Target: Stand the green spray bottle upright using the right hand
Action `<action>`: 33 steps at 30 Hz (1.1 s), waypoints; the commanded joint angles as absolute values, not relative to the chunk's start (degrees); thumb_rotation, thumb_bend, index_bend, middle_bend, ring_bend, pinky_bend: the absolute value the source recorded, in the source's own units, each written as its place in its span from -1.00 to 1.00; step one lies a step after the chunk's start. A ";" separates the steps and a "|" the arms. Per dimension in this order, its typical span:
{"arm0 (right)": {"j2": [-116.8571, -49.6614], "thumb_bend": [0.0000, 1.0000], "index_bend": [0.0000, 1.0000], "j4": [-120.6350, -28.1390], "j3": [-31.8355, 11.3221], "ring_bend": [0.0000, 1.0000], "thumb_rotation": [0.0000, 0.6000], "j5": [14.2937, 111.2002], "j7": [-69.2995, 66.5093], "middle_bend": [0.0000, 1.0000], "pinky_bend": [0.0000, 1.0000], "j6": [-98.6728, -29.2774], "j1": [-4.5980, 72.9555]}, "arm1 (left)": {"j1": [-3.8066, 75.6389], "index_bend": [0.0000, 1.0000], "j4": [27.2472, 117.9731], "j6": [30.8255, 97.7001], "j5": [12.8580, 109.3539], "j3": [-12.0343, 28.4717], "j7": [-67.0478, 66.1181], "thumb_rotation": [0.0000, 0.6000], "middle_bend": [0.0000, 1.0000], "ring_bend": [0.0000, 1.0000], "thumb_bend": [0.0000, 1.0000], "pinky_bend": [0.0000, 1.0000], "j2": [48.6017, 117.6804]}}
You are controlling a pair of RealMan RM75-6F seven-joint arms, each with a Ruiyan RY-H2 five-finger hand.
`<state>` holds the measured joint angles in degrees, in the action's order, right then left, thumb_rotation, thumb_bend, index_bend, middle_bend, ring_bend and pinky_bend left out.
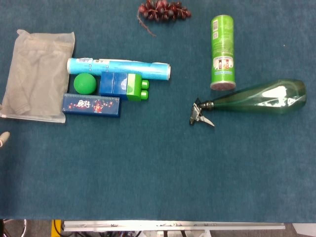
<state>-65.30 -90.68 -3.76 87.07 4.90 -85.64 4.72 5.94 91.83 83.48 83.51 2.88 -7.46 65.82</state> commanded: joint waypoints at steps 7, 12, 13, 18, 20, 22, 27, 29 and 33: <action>-65.12 -1.00 -0.36 -91.02 -3.57 -0.57 1.00 87.38 4.84 -0.34 0.19 -86.13 4.39 | 5.93 -0.19 91.95 83.29 83.80 2.37 -7.76 1.00 -0.77 -0.84 -0.96 -0.31 65.95; -64.88 -1.00 -0.36 -91.12 -3.56 -0.57 1.00 87.76 4.06 -0.34 0.19 -86.10 4.53 | 5.86 -0.19 91.90 83.50 83.70 2.45 -7.82 1.00 -0.77 -0.84 -0.96 -0.31 66.06; -64.80 -1.00 -0.36 -91.07 -3.62 -0.57 1.00 87.72 3.78 -0.34 0.18 -85.98 4.62 | 5.90 -0.19 91.77 83.27 83.41 2.49 -7.79 1.00 -0.77 -0.84 -0.96 -0.31 66.11; -64.58 -1.00 -0.36 -91.05 -3.46 -0.56 1.00 88.17 3.73 -0.36 -0.07 -85.63 4.89 | 5.97 -0.19 91.53 82.77 83.11 2.37 -7.78 1.00 -0.77 -0.84 -0.96 -0.31 65.98; -64.64 -1.00 -0.36 -91.25 -3.30 -0.59 1.00 88.67 4.00 -0.40 -0.20 -85.56 5.05 | 5.85 -0.19 91.67 83.06 83.18 2.43 -7.41 1.00 -0.77 -0.83 -0.96 -0.31 65.78; -64.71 -1.00 -0.36 -91.56 -3.06 -0.64 1.00 89.31 4.48 -0.44 -0.29 -85.32 5.31 | 5.72 -0.19 91.76 83.33 83.06 2.57 -6.89 1.00 -0.77 -0.83 -0.96 -0.31 65.50; -64.59 -1.00 -0.36 -93.10 -3.02 -0.72 1.00 90.33 7.37 -0.53 -0.38 -83.59 6.79 | 5.47 -0.19 92.16 83.62 83.09 2.53 -6.37 1.00 -0.77 -0.83 -0.96 -0.31 64.88; -64.17 -1.00 -0.36 -94.53 -3.34 -0.74 1.00 90.41 9.28 -0.56 -0.38 -82.38 7.79 | 5.29 -0.19 92.41 84.03 83.37 2.47 -6.16 1.00 -0.77 -0.83 -0.96 -0.31 64.65; -63.20 -1.00 -0.40 -97.88 -4.22 -0.75 1.00 89.27 13.39 -0.56 -0.38 -78.97 10.08 | 4.96 -0.19 92.72 84.66 83.86 2.28 -6.30 1.00 -0.77 -0.83 -0.96 -0.31 64.36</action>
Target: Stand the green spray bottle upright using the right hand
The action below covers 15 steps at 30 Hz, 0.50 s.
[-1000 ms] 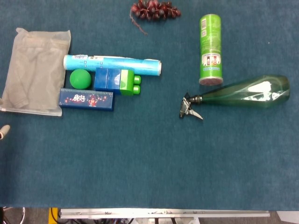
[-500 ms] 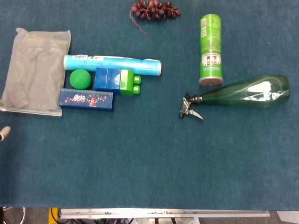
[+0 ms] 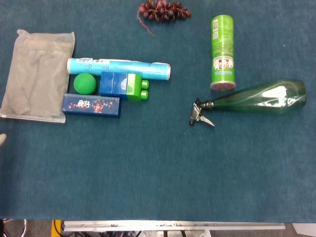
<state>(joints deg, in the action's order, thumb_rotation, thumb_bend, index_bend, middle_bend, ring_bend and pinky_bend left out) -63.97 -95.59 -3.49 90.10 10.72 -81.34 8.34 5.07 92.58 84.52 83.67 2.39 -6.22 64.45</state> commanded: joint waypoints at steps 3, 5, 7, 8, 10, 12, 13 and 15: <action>-63.02 -1.00 -0.43 -99.62 -4.86 -0.75 1.00 87.92 16.16 -0.56 -0.38 -76.73 11.52 | 4.81 -0.18 93.06 84.98 84.33 2.07 -6.39 1.00 -0.77 -0.83 -0.96 -0.31 64.18; -62.95 -1.00 -0.44 -100.81 -5.28 -0.75 1.00 86.50 18.05 -0.56 -0.39 -74.66 12.71 | 4.74 -0.18 93.19 85.15 84.57 2.01 -6.37 1.00 -0.77 -0.83 -0.96 -0.31 64.11; -62.81 -1.00 -0.44 -101.75 -5.78 -0.75 1.00 84.54 19.67 -0.57 -0.39 -72.22 14.05 | 4.71 -0.18 93.23 85.18 84.59 2.01 -6.33 1.00 -0.77 -0.83 -0.96 -0.31 64.03; -62.75 -1.00 -0.46 -102.04 -6.04 -0.75 1.00 83.61 20.47 -0.57 -0.39 -71.21 14.65 | 4.71 -0.18 93.22 85.15 84.57 2.02 -6.34 1.00 -0.77 -0.83 -0.96 -0.31 64.01; -62.60 -1.00 -0.50 -102.67 -6.74 -0.76 1.00 80.94 22.50 -0.59 -0.39 -68.92 16.01 | 4.73 -0.18 93.21 85.09 84.56 2.02 -6.36 1.00 -0.77 -0.83 -0.96 -0.31 63.98; -62.68 -1.00 -0.56 -103.15 -7.48 -0.78 1.00 78.08 24.67 -0.61 -0.40 -66.90 17.38 | 4.75 -0.18 93.27 84.97 84.56 2.00 -6.25 1.00 -0.77 -0.83 -0.96 -0.31 63.91; -62.75 -1.00 -0.58 -103.27 -7.73 -0.79 1.00 76.93 25.60 -0.63 -0.41 -66.02 18.01 | 4.76 -0.18 93.27 84.95 84.56 2.00 -6.25 1.00 -0.77 -0.83 -0.96 -0.31 63.89; -63.02 -1.00 -0.63 -103.51 -8.18 -0.82 1.00 74.15 27.95 -0.66 -0.46 -64.13 19.43 | 4.78 -0.18 93.28 84.90 84.60 1.99 -6.28 1.00 -0.77 -0.83 -0.96 -0.31 63.86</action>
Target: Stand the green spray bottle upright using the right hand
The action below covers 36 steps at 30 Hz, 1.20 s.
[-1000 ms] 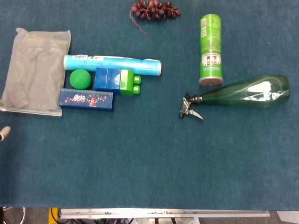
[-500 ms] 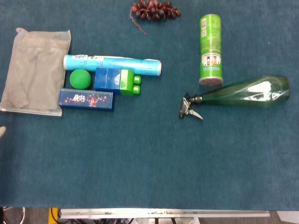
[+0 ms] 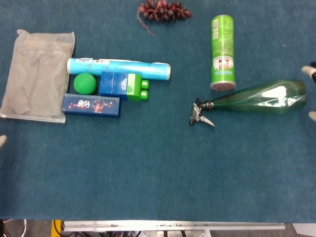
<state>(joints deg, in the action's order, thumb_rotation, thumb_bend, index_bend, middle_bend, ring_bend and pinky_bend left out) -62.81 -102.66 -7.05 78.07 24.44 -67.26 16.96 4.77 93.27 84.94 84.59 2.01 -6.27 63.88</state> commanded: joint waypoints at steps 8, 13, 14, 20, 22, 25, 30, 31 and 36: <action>-65.40 -1.00 -0.68 -103.39 -8.53 -0.87 1.00 66.45 33.75 -0.72 -0.55 -59.33 24.13 | 4.70 -0.18 93.48 84.83 84.49 1.98 -6.11 1.00 -0.77 -0.83 -0.96 -0.31 63.55; -66.66 -1.00 -0.68 -103.81 -7.55 -0.87 1.00 63.73 36.79 -0.72 -0.55 -57.70 26.25 | 4.61 -0.17 93.66 84.98 84.53 2.01 -5.98 1.00 -0.77 -0.83 -0.96 -0.31 63.32; -66.84 -1.00 -0.68 -103.96 -7.32 -0.87 1.00 63.32 37.25 -0.72 -0.55 -57.45 26.59 | 4.58 -0.17 93.72 85.07 84.57 2.03 -5.94 1.00 -0.76 -0.83 -0.96 -0.31 63.28; -68.69 -1.00 -0.68 -103.77 -5.76 -0.87 1.00 61.01 39.99 -0.72 -0.55 -56.78 28.48 | 4.47 -0.17 93.90 85.23 84.57 2.09 -5.65 1.00 -0.76 -0.83 -0.96 -0.31 63.01; -69.64 -1.00 -0.68 -103.28 -5.12 -0.87 1.00 60.52 40.84 -0.72 -0.55 -57.00 28.89 | 4.43 -0.17 93.93 85.29 84.61 2.08 -5.63 1.00 -0.76 -0.83 -0.96 -0.31 62.95; -71.04 -1.00 -0.68 -102.36 -4.53 -0.87 1.00 59.88 41.48 -0.72 -0.55 -57.34 29.42 | 4.40 -0.17 94.03 85.39 84.83 2.02 -5.67 1.00 -0.76 -0.83 -0.96 -0.31 62.94; -72.97 -1.00 -0.68 -100.92 -3.89 -0.87 1.00 59.08 42.10 -0.72 -0.57 -57.47 30.50 | 4.34 -0.17 94.11 85.41 84.93 1.95 -5.63 1.00 -0.76 -0.82 -0.96 -0.31 62.89; -73.27 -1.00 -0.68 -100.69 -3.75 -0.87 1.00 58.98 42.18 -0.72 -0.58 -57.46 30.67 | 4.34 -0.17 94.11 85.38 84.88 1.97 -5.61 1.00 -0.76 -0.82 -0.96 -0.31 62.88; -74.96 -1.00 -0.68 -99.35 -3.28 -0.87 1.00 58.23 42.45 -0.72 -0.61 -57.28 31.72 | 4.33 -0.17 94.15 85.33 84.98 1.90 -5.52 1.00 -0.76 -0.82 -0.96 -0.31 62.82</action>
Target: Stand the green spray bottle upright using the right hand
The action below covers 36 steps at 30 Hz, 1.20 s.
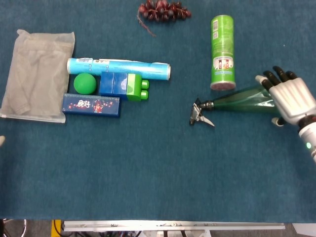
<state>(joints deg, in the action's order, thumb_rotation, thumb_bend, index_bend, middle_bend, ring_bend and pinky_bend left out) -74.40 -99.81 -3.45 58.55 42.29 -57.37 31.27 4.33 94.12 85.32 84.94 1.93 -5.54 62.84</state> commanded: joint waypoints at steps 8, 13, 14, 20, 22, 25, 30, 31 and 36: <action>-77.14 -1.00 -0.68 -97.77 -2.98 -0.87 1.00 56.59 43.01 -0.72 -0.62 -56.71 33.52 | 4.24 -0.17 94.33 85.46 85.19 1.84 -5.49 1.00 -0.76 -0.83 -0.96 -0.31 62.72; -78.26 -1.00 -0.68 -97.19 -2.71 -0.87 1.00 55.56 43.34 -0.71 -0.62 -56.39 34.58 | 4.20 -0.17 94.43 85.52 85.32 1.81 -5.32 1.00 -0.76 -0.83 -0.96 -0.31 62.60; -78.46 -1.00 -0.68 -97.05 -2.63 -0.87 1.00 55.39 43.41 -0.71 -0.62 -56.33 34.75 | 4.19 -0.17 94.45 85.54 85.34 1.81 -5.25 1.00 -0.76 -0.83 -0.96 -0.31 62.57; -79.83 -1.00 -0.68 -95.82 -2.34 -0.87 1.00 53.83 43.87 -0.68 -0.62 -55.75 36.03 | 4.11 -0.17 94.64 85.67 85.43 1.81 -5.14 1.00 -0.76 -0.83 -0.96 -0.31 62.39; -80.37 -1.00 -0.68 -95.27 -2.33 -0.87 1.00 53.42 43.78 -0.68 -0.62 -55.54 36.46 | 4.08 -0.17 94.70 85.75 85.45 1.83 -5.09 1.00 -0.76 -0.82 -0.96 -0.31 62.33; -81.06 -1.00 -0.68 -94.61 -2.38 -0.87 1.00 52.93 43.45 -0.67 -0.62 -55.04 37.11 | 4.00 -0.17 94.76 85.91 85.30 1.95 -5.13 1.00 -0.76 -0.83 -0.96 -0.31 62.26; -82.10 -1.00 -0.68 -93.71 -2.34 -0.87 1.00 52.47 43.32 -0.63 -0.62 -54.93 38.04 | 3.73 -0.17 95.11 86.40 84.58 2.39 -5.29 1.00 -0.76 -0.82 -0.96 -0.31 61.90; -82.25 -1.00 -0.68 -93.60 -2.33 -0.87 1.00 52.40 43.29 -0.62 -0.62 -54.97 38.15 | 3.70 -0.17 95.21 86.42 84.48 2.44 -5.23 1.00 -0.76 -0.82 -0.96 -0.31 61.79; -83.29 -0.97 -0.64 -92.64 -2.38 -0.85 1.00 52.46 42.59 -0.57 -0.61 -55.63 38.49 | 3.61 -0.17 95.59 86.45 84.46 2.44 -5.03 1.00 -0.76 -0.82 -0.96 -0.31 61.39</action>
<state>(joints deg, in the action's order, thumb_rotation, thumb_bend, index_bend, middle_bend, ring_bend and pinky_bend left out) -83.14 -92.80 -2.36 52.41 42.75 -55.55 38.43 3.62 95.57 86.46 84.45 2.45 -5.05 61.40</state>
